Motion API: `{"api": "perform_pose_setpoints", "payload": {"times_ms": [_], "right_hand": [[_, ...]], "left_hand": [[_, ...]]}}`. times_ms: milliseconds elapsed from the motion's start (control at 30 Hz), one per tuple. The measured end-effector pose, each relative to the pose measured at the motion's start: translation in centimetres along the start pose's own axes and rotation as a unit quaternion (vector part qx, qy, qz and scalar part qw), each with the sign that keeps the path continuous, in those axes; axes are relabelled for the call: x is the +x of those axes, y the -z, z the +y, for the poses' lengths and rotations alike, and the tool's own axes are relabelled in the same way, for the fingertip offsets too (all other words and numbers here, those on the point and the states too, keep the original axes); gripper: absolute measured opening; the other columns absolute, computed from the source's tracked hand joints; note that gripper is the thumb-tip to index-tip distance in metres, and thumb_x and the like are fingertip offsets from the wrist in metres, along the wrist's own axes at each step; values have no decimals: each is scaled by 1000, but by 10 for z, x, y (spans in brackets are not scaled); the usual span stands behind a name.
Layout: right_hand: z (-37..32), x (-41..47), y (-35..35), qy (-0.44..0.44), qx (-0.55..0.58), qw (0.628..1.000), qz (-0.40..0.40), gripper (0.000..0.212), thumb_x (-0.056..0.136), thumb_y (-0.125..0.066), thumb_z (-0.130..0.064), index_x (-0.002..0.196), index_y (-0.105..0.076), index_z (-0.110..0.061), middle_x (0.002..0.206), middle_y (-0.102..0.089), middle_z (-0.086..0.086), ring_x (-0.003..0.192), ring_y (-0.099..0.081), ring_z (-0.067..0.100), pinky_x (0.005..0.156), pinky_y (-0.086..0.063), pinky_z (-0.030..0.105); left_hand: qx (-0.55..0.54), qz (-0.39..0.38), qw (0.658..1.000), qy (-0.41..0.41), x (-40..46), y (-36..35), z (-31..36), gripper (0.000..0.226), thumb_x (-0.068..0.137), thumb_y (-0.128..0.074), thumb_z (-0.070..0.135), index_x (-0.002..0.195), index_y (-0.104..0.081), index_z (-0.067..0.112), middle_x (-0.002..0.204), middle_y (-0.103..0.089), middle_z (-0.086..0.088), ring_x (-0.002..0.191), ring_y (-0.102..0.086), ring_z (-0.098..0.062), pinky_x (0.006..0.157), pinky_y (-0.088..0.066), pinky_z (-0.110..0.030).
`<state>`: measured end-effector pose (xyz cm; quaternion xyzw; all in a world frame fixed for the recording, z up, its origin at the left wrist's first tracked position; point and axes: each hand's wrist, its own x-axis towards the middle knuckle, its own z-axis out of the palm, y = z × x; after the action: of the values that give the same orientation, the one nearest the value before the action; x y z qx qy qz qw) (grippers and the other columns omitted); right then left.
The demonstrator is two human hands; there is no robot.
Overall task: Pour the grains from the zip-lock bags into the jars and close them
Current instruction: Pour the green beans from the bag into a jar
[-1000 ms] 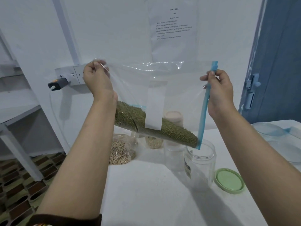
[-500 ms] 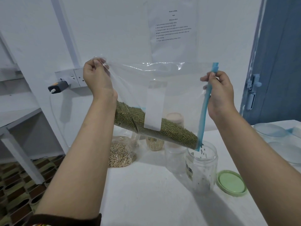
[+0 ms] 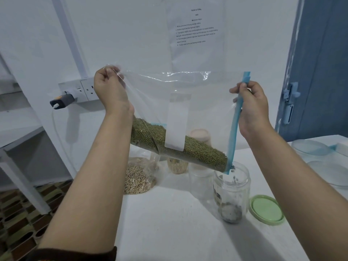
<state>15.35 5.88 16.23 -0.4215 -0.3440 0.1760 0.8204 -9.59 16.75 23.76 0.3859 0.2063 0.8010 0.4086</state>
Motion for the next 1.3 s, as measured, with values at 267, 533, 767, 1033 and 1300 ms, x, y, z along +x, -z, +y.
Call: {"api": "perform_pose_setpoints", "payload": {"times_ms": [267, 533, 767, 1033, 1300], "right_hand": [[-1, 2, 2, -4, 3, 1000, 3, 16, 103, -48, -18, 92, -59, -24, 83, -69, -10, 76, -50, 9, 75, -42, 21], [0, 2, 4, -8, 1, 1000, 5, 16, 102, -49, -19, 91, -59, -25, 83, -70, -10, 76, -49, 10, 77, -42, 23], [-1, 0, 6, -9, -4, 1000, 8, 18, 102, -48, -18, 89, -59, -25, 82, -69, -12, 75, -48, 11, 76, -41, 22], [1, 1, 10, -20, 4, 1000, 5, 18, 102, -48, -19, 89, -60, -24, 82, -69, -11, 76, -48, 12, 77, -41, 26], [1, 1, 12, -23, 5, 1000, 1, 18, 102, -48, -19, 91, -60, -25, 85, -69, -9, 78, -49, 12, 78, -42, 27]], "left_hand": [[-1, -8, 1000, -4, -1, -3, -1, 33, 100, -42, 1, 73, -52, 15, 75, -62, 3, 59, -50, -9, 59, -39, -20], [-5, -7, 1000, -11, -2, -4, -2, 33, 100, -42, -1, 72, -52, 14, 75, -62, 2, 58, -50, -9, 59, -40, -20], [7, -8, 1000, -18, -3, -4, -3, 32, 100, -41, 0, 74, -52, 14, 77, -62, 0, 60, -51, -10, 59, -39, -21], [7, -16, 1000, -20, -4, -6, -3, 30, 100, -41, -1, 75, -52, 12, 79, -62, 0, 60, -51, -10, 59, -39, -21], [3, -29, 999, -13, -4, -6, -2, 29, 100, -41, -1, 76, -52, 12, 78, -62, 1, 59, -51, -8, 59, -40, -20]]}}
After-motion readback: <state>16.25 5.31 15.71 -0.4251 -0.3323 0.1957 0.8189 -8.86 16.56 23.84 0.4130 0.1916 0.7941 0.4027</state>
